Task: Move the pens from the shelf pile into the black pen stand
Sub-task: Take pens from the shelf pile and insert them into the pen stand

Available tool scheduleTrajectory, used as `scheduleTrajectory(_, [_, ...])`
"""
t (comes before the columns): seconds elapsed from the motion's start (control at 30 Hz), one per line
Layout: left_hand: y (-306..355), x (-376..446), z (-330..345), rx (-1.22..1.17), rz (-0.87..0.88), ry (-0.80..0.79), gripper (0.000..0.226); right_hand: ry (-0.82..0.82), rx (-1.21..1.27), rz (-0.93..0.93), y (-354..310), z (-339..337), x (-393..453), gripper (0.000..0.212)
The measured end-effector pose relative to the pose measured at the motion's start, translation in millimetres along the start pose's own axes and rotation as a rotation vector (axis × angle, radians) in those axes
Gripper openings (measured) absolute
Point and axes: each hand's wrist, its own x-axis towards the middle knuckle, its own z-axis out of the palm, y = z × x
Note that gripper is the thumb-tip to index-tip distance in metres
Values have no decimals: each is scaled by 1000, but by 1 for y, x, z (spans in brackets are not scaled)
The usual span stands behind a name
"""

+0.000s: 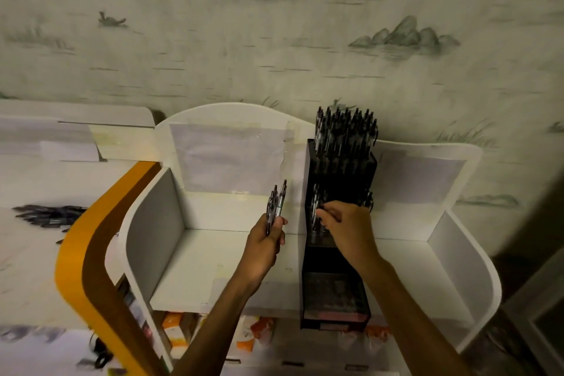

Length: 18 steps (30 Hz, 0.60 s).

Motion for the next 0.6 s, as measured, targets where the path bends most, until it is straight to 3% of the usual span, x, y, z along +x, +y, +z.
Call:
scheduleTrajectory(0.3, [7, -7, 9, 17, 69, 5, 25, -84, -29, 78, 6, -8, 2, 17])
scheduleTrajectory(0.43, [8, -6, 11, 19, 59, -3, 31, -88, 183, 153, -3, -18, 1, 7])
scheduleTrajectory(0.6, [11, -8, 19, 47, 67, -28, 25, -125, 428, 200, -17, -24, 4, 14])
